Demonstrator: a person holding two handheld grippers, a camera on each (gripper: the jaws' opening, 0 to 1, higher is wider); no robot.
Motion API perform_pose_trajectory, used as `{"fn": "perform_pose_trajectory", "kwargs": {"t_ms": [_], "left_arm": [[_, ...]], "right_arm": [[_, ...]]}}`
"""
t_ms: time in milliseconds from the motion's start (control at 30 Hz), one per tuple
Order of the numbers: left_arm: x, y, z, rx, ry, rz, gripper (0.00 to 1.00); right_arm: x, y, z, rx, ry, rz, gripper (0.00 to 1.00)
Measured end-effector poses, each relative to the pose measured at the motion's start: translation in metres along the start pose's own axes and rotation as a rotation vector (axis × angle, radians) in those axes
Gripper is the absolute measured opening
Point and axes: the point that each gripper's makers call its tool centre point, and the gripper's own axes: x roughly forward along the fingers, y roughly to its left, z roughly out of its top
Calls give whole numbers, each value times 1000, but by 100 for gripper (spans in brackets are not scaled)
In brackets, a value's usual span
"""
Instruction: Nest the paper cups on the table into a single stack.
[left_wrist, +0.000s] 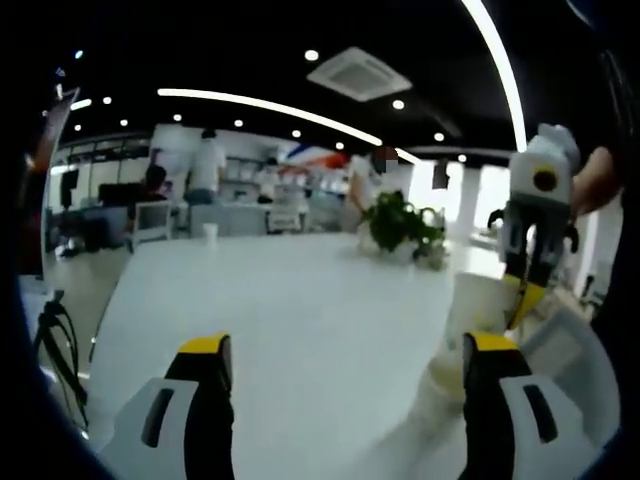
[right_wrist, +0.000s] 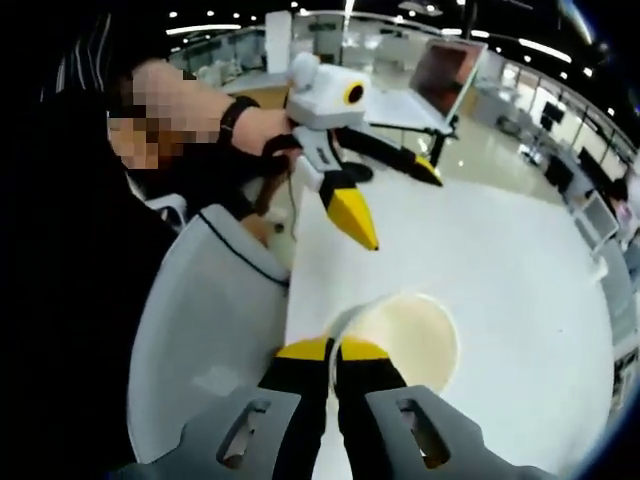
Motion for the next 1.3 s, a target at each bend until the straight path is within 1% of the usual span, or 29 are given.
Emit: {"fn": "perform_pose_trajectory", "kwargs": {"t_ms": [133, 200, 367, 500, 567, 633, 733, 833, 967, 1133, 1200, 1300], "left_arm": [[1, 0, -1, -5, 1, -3, 94], [1, 0, -3, -12, 8, -3, 95], [0, -1, -5, -11, 10, -4, 94], [0, -3, -2, -24, -4, -12, 94], [0, -3, -4, -4, 2, -15, 94], [0, -5, -7, -21, 15, -19, 94], [0, -5, -10, -22, 18, -19, 94], [0, -7, -13, -46, 33, -24, 92], [-1, -6, -12, -33, 32, -23, 92], [-2, -2, -13, -38, 37, -15, 91], [-2, -3, -11, -26, 34, -15, 90], [-2, -3, -11, -30, 35, -15, 91]], "right_arm": [[5, -1, -5, -1, 22, 8, 0], [7, 0, -6, 6, 24, 16, 0], [15, 2, -13, -5, 59, 25, 0], [23, 2, -17, -8, 75, 31, 0], [26, 2, -19, -10, 81, 34, 0], [31, 3, -22, -11, 92, 44, 0], [34, 3, -24, -12, 95, 50, 0], [38, 3, -27, -27, 103, 53, 0], [41, 5, -31, -51, 114, 60, 0], [43, 5, -31, -67, 110, 58, 4], [44, 5, -32, -67, 110, 58, 5], [44, 6, -33, -65, 110, 60, 7]]}}
